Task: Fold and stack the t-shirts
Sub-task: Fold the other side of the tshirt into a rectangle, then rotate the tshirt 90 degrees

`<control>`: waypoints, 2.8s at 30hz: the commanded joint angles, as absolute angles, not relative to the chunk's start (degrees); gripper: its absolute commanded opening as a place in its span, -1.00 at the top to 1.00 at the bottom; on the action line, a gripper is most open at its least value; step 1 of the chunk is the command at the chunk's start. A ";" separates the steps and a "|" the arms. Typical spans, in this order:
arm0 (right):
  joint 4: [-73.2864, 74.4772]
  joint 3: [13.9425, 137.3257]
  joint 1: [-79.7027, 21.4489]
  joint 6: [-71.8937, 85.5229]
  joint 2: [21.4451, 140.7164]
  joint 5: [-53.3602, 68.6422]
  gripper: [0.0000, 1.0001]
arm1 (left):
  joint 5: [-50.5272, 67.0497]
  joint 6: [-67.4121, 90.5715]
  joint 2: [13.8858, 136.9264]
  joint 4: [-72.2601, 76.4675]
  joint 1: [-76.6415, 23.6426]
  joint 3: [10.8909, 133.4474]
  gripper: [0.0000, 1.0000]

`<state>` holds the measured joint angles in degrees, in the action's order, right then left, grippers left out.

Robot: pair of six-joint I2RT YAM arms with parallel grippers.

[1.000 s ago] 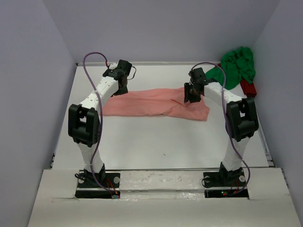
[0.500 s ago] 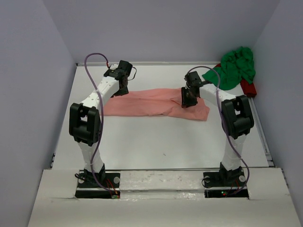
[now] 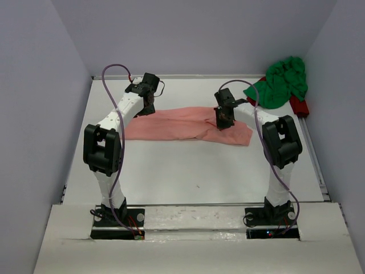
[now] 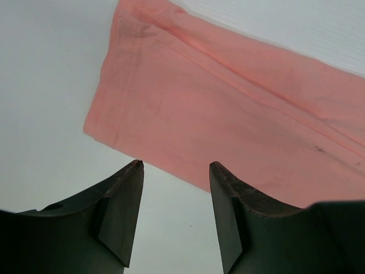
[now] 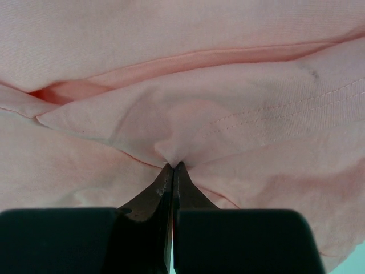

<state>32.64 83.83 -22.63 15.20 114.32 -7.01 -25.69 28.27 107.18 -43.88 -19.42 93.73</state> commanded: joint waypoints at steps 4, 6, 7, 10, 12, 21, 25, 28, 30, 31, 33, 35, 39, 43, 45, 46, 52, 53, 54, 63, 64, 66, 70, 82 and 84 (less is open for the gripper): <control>32.69 89.73 -25.22 14.07 114.26 -19.41 1.00 | -26.54 27.51 107.67 -43.59 -19.69 93.69 -0.21; 32.70 91.92 -25.22 13.02 115.13 -21.70 1.00 | -26.54 27.60 107.93 -43.59 -19.86 93.69 -0.21; 32.96 92.89 -25.22 12.66 115.57 -23.36 1.00 | -26.54 27.51 108.02 -43.59 -19.86 93.60 -0.21; 34.01 97.18 -25.22 11.69 118.38 -25.13 1.00 | -26.63 27.51 108.11 -43.51 -19.95 93.34 -0.21; 34.63 99.48 -25.22 10.90 120.83 -25.31 1.00 | -26.72 27.42 108.02 -43.68 -20.04 93.17 -0.21; 36.73 116.25 -25.22 5.28 132.62 -17.94 0.98 | -27.77 26.90 107.67 -44.03 -20.13 92.90 -0.21; 36.48 121.02 -23.99 3.69 135.70 -14.32 0.31 | -28.04 27.07 107.49 -43.86 -20.04 92.38 -0.21; 36.83 123.48 -23.47 2.20 135.97 -17.12 -0.27 | -28.12 27.16 107.67 -43.77 -20.13 91.94 -0.21; 37.18 122.96 -23.47 2.20 134.39 -18.36 -0.40 | -28.47 27.25 107.84 -43.42 -20.04 91.50 -0.21; 37.00 121.04 -23.47 2.98 131.51 -19.15 -0.46 | -28.74 27.25 108.02 -43.51 -20.13 91.58 -0.21; 37.26 118.75 -23.47 4.56 126.34 -21.18 -0.48 | -28.74 27.33 108.72 -43.33 -20.04 91.58 -0.21; 37.35 112.81 -23.47 5.88 121.75 -21.88 -0.49 | -28.56 27.25 109.59 -43.16 -20.13 91.76 -0.21; 37.44 100.83 -23.47 9.66 111.81 -19.78 -0.40 | -27.43 26.63 111.62 -43.85 -20.04 92.72 0.22; 37.00 93.26 -23.47 11.07 107.84 -21.44 1.00 | -26.10 26.89 112.85 -44.82 -19.69 94.04 1.00; 37.09 92.02 -23.47 10.99 108.80 -23.37 1.00 | -26.10 27.16 112.94 -44.47 -19.60 94.13 1.00; 37.52 92.11 -23.47 11.16 109.59 -24.07 1.00 | -25.84 27.25 113.11 -44.73 -19.43 94.39 1.00; 42.09 99.11 -22.94 12.83 117.41 -22.76 1.00 | -25.48 26.02 116.45 -46.40 -19.07 100.27 1.00; 42.97 99.92 -22.94 13.09 118.38 -23.37 1.00 | -25.49 25.84 117.06 -46.67 -19.16 100.63 1.00; 43.67 100.45 -22.94 13.01 119.17 -23.20 1.00 | -25.58 25.67 117.16 -46.50 -19.16 100.81 1.00; 45.61 103.18 -21.80 14.32 122.34 -24.87 1.00 | -21.81 23.73 121.81 -45.44 -18.19 103.27 1.00; 45.53 103.27 -21.27 14.41 122.26 -24.52 1.00 | -21.80 23.64 122.16 -45.18 -18.19 103.27 1.00; 44.92 103.53 -21.27 14.76 121.91 -23.82 1.00 | -20.75 23.21 122.78 -44.30 -17.84 103.27 1.00; 44.30 105.11 -20.74 14.15 122.43 -22.77 1.00 | -18.64 22.76 123.66 -43.16 -17.05 102.75 1.00; 47.99 107.49 -18.98 13.18 128.84 -21.18 1.00 | -14.60 23.99 126.91 -43.94 -15.65 100.20 1.00; 47.99 107.40 -18.98 13.10 128.93 -20.66 1.00 | -13.63 24.43 126.74 -44.30 -15.73 99.41 1.00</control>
